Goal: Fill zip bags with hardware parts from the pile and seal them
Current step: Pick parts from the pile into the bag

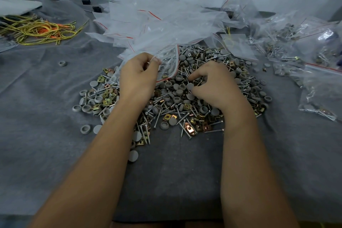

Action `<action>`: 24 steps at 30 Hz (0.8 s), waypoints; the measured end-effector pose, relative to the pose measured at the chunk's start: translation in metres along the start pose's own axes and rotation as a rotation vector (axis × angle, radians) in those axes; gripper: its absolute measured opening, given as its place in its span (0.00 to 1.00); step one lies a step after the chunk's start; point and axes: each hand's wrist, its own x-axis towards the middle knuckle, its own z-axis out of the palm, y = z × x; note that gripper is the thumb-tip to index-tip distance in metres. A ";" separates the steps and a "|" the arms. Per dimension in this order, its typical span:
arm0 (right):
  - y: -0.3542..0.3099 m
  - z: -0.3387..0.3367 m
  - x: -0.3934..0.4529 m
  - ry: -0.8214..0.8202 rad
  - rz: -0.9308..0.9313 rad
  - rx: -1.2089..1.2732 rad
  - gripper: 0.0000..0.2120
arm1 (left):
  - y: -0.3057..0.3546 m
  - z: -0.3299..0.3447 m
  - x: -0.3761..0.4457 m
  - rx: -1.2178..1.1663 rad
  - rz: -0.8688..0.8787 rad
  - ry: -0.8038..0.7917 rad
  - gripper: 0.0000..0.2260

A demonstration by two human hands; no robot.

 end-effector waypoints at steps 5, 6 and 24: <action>0.001 0.005 0.001 0.089 0.003 0.015 0.09 | 0.000 0.000 0.000 0.003 0.007 -0.001 0.11; 0.001 0.007 0.001 0.132 0.011 0.020 0.09 | 0.000 0.000 0.000 0.004 0.007 0.001 0.11; -0.022 -0.014 -0.023 -0.378 -0.011 -0.028 0.12 | -0.001 0.000 0.002 0.024 -0.004 0.011 0.10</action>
